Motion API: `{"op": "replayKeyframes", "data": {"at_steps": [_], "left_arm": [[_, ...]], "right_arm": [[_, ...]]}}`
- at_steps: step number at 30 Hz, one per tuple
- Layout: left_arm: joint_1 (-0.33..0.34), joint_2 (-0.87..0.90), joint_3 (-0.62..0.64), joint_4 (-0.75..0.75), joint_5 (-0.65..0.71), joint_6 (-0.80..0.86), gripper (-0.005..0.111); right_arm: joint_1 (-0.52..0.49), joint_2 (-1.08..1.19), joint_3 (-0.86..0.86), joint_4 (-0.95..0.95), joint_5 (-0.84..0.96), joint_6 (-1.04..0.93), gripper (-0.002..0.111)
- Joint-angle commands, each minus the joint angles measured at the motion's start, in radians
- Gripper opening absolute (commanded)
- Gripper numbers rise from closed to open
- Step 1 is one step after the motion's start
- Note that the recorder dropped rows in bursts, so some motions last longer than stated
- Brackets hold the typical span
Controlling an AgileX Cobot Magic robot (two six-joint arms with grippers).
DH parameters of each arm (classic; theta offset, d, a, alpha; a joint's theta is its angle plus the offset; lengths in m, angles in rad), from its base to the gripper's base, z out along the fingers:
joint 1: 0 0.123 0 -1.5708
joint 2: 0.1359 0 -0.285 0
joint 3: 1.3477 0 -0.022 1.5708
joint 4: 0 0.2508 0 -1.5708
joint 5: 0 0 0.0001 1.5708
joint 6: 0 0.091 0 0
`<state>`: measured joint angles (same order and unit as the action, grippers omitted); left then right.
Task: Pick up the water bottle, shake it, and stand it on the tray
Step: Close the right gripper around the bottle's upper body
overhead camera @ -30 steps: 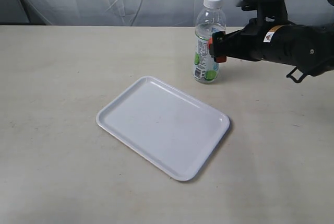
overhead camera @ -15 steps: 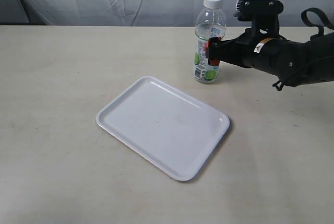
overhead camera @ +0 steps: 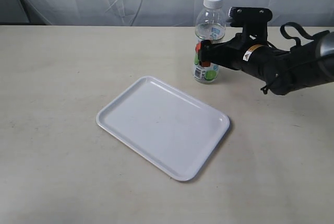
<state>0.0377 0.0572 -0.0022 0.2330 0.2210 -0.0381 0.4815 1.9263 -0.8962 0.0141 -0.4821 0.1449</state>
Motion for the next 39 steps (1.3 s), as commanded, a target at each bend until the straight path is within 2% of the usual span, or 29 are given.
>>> {"op": "replayKeyframes", "data": {"at_steps": [1, 30, 32, 34, 39], "left_arm": [[0.001, -0.004, 0.002, -0.004, -0.013, -0.007, 0.000], [0.001, -0.004, 0.002, -0.004, -0.013, -0.007, 0.000], [0.001, -0.004, 0.002, -0.004, -0.013, -0.007, 0.000], [0.001, -0.004, 0.002, -0.004, -0.013, -0.007, 0.000], [0.001, -0.004, 0.002, -0.004, -0.013, -0.007, 0.000]], "right_arm": [[-0.002, 0.029, -0.041, -0.048, -0.014, 0.016, 0.104], [-0.002, 0.162, -0.209, -0.050, -0.014, 0.028, 0.104], [-0.002, 0.162, -0.209, -0.050, -0.019, 0.028, 0.099], [-0.002, 0.162, -0.209, -0.050, -0.019, 0.028, 0.086], [-0.002, 0.162, -0.209, -0.050, -0.017, 0.031, 0.041]]}}
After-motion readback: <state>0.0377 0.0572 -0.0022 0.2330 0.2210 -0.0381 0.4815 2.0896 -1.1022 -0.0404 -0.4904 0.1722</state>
